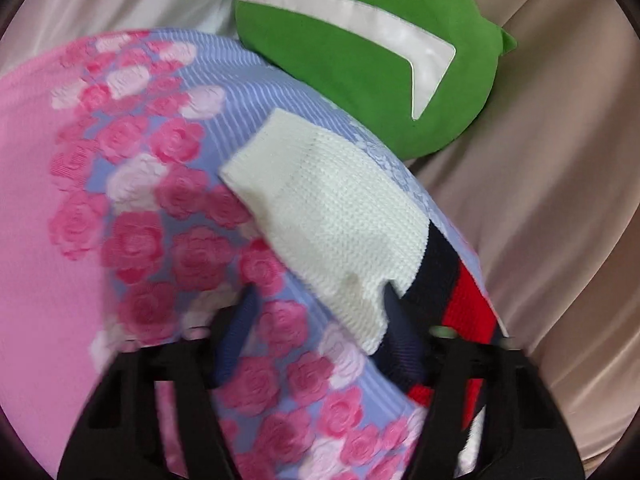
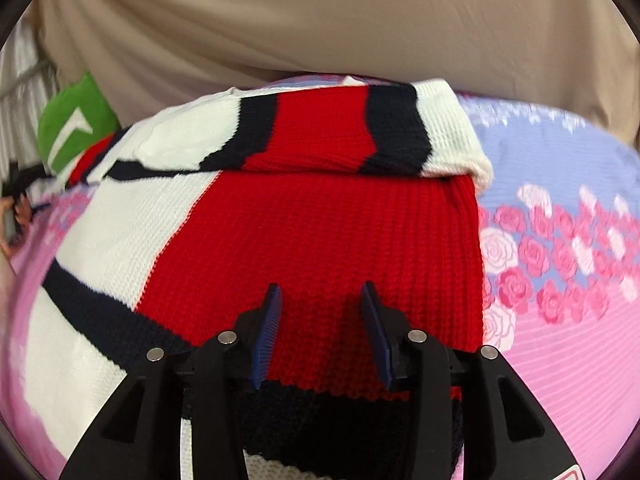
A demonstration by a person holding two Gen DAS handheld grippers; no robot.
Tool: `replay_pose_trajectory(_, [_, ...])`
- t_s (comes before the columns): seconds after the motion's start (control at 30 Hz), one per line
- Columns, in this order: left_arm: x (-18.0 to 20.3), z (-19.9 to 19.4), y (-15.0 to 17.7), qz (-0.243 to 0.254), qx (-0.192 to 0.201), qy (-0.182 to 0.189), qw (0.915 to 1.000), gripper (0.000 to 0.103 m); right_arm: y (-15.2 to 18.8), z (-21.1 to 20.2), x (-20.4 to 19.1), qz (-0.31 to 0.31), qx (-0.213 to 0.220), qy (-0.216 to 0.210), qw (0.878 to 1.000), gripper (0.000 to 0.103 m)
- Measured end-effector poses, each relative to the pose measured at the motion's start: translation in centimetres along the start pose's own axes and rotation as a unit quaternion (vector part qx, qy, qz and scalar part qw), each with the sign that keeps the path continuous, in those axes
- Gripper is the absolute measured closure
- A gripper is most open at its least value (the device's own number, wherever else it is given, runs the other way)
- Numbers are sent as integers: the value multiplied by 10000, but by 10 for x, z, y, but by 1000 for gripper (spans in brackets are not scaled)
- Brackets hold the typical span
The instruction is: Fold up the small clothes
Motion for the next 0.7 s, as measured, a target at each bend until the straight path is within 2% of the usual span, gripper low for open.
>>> replay_pose_trajectory(0.03, [5, 2, 0, -6, -31, 77, 10000, 89, 0, 0, 2, 73, 4, -26, 10000, 63])
replay_pose_trajectory(0.07, [12, 2, 3, 91, -17, 64, 9999, 103, -1, 0, 3, 138, 3, -77, 9999, 63])
replay_pose_trajectory(0.13, [40, -10, 1, 500, 181, 174, 9984, 103, -1, 2, 4, 217, -10, -145, 9997, 62])
replay_pose_trajectory(0.2, [81, -31, 6, 1004, 393, 364, 9935, 103, -2, 5, 3, 277, -11, -199, 9994, 62])
replay_pose_trajectory(0.27, [137, -59, 18, 1577, 590, 698, 9833, 103, -2, 4, 3, 296, -13, -228, 9993, 62])
replay_pose_trajectory(0.33, [194, -88, 38, 2087, 687, 1108, 9692, 103, -2, 6, 0, 293, -11, -236, 9993, 61])
replay_pose_trajectory(0.4, [251, -116, 69, 2472, 641, 1545, 9544, 103, -2, 6, -1, 281, -8, -242, 9993, 60])
replay_pose_trajectory(0.47, [287, -131, 101, 2663, 509, 1733, 9468, 103, -2, 5, -1, 265, 9, -236, 9994, 60])
replay_pose_trajectory(0.53, [301, -130, 129, 2687, 208, 1921, 9436, 100, -2, 4, -2, 252, 22, -228, 9994, 59])
replay_pose_trajectory(0.6, [294, -120, 134, 2555, 103, 1856, 9488, 98, -2, 3, -3, 228, 40, -237, 9995, 58])
replay_pose_trajectory(0.63, [282, -112, 130, 2480, 84, 1740, 9530, 93, -2, 3, -3, 213, 46, -252, 9994, 58])
replay_pose_trajectory(0.67, [263, -103, 120, 2372, 124, 1495, 9598, 80, -2, 3, -4, 198, 53, -270, 9994, 57])
replay_pose_trajectory(0.7, [243, -95, 109, 2276, 175, 1263, 9654, 73, -1, 3, -5, 185, 55, -286, 9994, 57])
Point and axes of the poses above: each gripper's, at about its wrist camera, not at the fingertips, and z roughly the way its jaws point, x to its right, y to its underside, the point moved 9 cm from there along z, roughly the way its jaws point, and after that the axes turned 9 degrees about x, right-handed, at the moved point
